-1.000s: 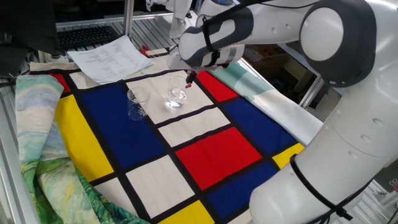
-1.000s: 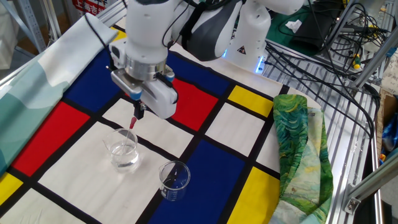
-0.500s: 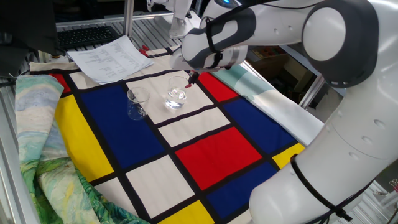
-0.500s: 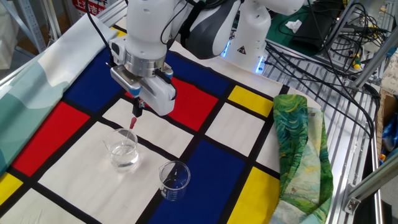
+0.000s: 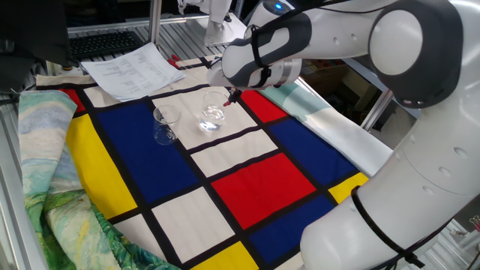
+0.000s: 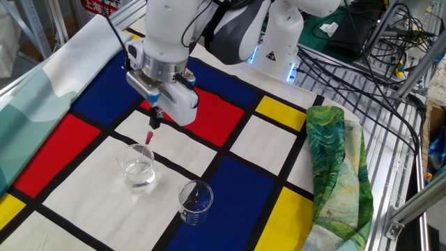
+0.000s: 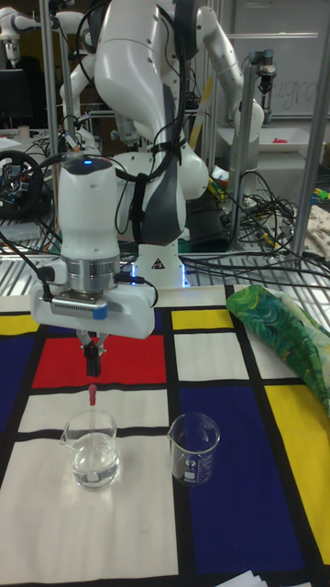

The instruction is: Transfer liquid using a dropper

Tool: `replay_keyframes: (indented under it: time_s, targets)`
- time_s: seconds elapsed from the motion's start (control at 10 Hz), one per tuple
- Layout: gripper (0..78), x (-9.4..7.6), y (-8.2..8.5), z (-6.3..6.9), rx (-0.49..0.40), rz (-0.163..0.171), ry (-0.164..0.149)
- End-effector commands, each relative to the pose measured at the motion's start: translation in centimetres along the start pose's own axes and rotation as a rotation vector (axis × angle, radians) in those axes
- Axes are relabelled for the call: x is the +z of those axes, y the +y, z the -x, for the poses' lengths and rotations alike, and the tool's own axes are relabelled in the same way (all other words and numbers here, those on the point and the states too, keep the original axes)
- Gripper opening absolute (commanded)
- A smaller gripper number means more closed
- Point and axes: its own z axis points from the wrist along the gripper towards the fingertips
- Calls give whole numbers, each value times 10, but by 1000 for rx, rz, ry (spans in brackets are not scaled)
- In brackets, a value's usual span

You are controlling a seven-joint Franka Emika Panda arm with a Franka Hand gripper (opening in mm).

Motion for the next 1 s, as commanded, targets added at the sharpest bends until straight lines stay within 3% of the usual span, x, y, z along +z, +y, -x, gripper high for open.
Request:
replay_keyframes:
  time_s: [0.1,0.5,1.0]
  targets:
    - [11,-1,-1,1,9,9,-24]
    - [11,0,0,1,21,22,-72]
    - [11,0,0,1,12,24,-59]
